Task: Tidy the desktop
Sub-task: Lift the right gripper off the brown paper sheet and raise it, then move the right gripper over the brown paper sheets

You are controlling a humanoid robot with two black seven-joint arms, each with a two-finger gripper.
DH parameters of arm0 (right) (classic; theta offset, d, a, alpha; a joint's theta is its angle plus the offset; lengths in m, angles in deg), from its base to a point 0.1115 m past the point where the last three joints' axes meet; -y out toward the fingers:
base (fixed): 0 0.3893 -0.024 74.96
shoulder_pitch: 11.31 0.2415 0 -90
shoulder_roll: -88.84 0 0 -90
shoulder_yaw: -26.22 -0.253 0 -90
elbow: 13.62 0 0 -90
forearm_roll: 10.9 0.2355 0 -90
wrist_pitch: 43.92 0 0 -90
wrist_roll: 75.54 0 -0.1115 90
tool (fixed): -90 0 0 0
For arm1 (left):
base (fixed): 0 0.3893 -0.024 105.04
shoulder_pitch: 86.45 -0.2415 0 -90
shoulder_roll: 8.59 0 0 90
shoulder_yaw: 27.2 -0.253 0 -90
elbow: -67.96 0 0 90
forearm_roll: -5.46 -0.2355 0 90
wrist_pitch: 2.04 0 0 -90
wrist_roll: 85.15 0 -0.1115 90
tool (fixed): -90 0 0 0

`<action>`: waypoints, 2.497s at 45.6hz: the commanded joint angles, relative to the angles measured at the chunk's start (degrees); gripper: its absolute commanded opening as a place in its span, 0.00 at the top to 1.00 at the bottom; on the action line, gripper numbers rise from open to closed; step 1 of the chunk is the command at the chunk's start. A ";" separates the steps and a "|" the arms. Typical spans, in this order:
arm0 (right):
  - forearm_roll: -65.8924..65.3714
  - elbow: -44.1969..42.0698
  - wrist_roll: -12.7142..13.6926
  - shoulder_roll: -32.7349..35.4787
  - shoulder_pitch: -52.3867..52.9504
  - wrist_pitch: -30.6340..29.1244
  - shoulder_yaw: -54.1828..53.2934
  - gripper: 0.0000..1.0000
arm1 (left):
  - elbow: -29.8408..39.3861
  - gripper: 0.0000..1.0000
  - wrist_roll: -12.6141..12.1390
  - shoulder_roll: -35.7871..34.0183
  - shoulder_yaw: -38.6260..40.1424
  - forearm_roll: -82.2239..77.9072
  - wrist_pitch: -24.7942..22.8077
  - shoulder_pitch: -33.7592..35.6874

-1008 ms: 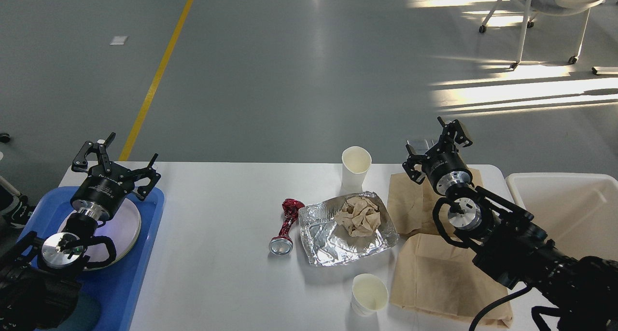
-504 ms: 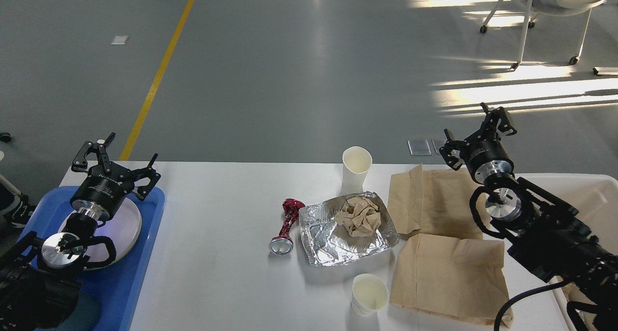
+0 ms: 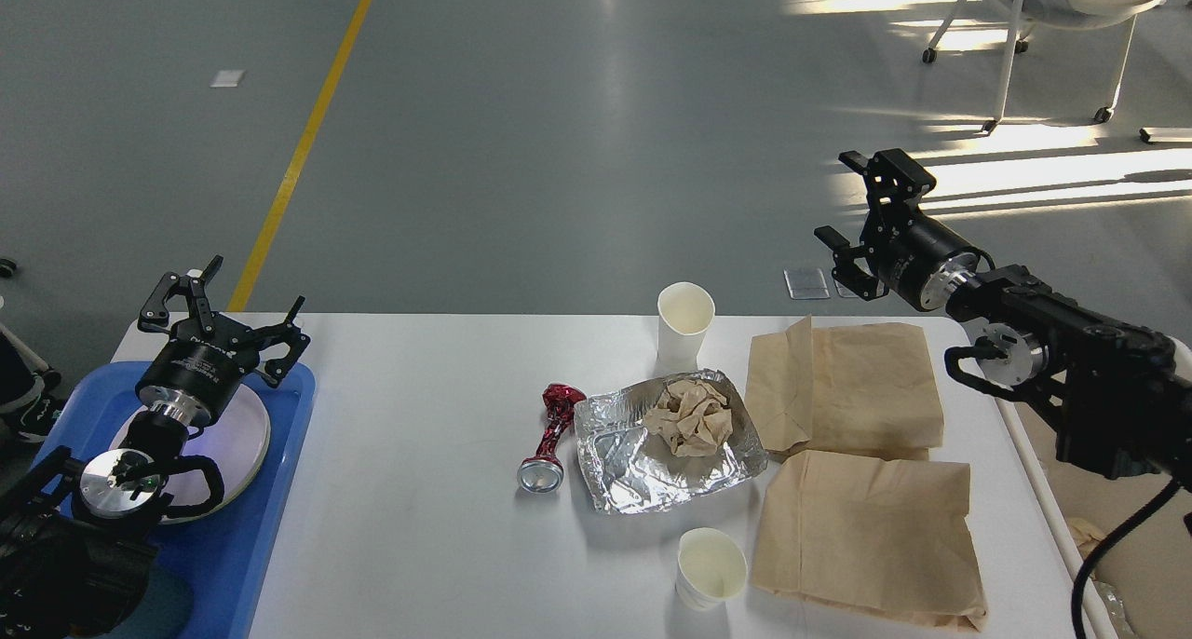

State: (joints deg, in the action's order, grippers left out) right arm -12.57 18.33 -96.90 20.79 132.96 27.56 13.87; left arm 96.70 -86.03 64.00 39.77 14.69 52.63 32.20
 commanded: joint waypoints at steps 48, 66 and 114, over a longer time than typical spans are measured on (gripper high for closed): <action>-18.20 9.18 19.96 -12.90 33.26 -11.80 64.02 0.00 | 0.00 0.04 0.00 0.00 0.00 0.00 0.00 0.00; -0.62 10.50 19.78 -13.07 42.58 -14.08 71.85 0.00 | 0.00 0.04 0.00 0.00 0.00 0.00 0.00 0.00; -1.23 29.22 20.05 -10.26 68.24 -32.10 74.31 0.00 | 0.00 0.04 0.00 0.00 0.00 0.00 0.00 0.00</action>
State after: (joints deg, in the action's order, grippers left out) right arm -13.47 46.63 -76.92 10.51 199.58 -2.42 87.66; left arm 96.70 -86.02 64.00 39.77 14.69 52.63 32.20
